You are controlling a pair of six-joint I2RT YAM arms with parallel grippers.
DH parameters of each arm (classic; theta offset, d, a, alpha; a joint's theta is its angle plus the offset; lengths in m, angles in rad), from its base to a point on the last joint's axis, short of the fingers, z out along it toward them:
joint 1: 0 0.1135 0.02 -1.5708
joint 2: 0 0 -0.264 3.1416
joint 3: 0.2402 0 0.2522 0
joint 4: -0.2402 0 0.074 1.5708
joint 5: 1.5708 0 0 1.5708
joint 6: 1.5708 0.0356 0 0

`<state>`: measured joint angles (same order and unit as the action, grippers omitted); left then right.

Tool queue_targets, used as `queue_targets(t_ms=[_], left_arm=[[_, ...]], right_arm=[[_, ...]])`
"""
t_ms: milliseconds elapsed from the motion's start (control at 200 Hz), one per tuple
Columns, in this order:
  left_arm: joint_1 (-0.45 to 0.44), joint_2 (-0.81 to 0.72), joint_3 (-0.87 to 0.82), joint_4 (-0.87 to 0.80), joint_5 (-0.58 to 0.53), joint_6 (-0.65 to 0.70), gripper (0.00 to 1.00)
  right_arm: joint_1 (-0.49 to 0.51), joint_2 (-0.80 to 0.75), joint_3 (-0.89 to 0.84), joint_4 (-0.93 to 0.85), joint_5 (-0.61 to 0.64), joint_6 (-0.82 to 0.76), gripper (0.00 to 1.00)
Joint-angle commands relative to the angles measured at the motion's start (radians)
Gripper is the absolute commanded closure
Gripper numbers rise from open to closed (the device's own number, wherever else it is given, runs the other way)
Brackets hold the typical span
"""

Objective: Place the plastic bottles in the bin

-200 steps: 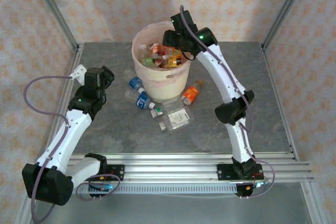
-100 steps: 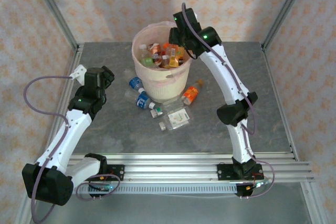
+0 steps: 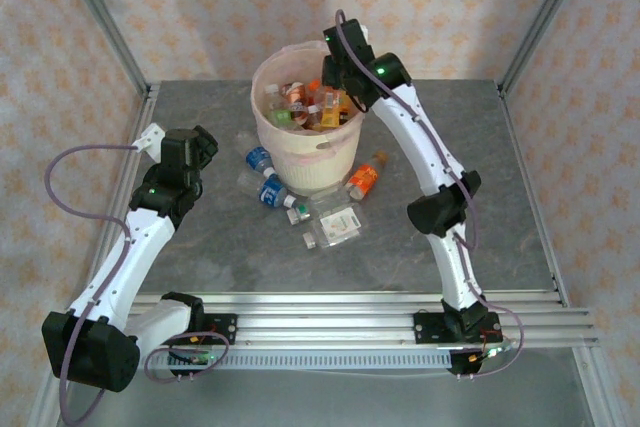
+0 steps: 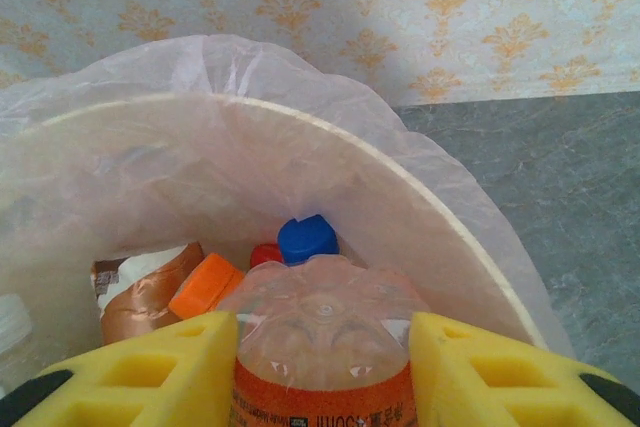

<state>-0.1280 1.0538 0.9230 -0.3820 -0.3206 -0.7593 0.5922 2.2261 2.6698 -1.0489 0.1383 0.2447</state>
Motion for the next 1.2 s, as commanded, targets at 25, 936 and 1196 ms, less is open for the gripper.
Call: queue_targets(t_ms=[25,936,1196], left_arm=[[0.012,0.002,0.0,-0.005,-0.014,0.002,0.0],[0.01,0.091,0.064,-0.024,0.07,0.02,0.0],[0.011,0.166,0.087,-0.028,0.106,0.016,0.0]], right_arm=[[-0.007,0.051,0.027,0.0,-0.033,-0.028,0.53],[-0.001,-0.154,0.047,-0.07,-0.128,-0.024,0.18],[0.0,-0.247,-0.042,-0.107,-0.098,-0.025,0.01]])
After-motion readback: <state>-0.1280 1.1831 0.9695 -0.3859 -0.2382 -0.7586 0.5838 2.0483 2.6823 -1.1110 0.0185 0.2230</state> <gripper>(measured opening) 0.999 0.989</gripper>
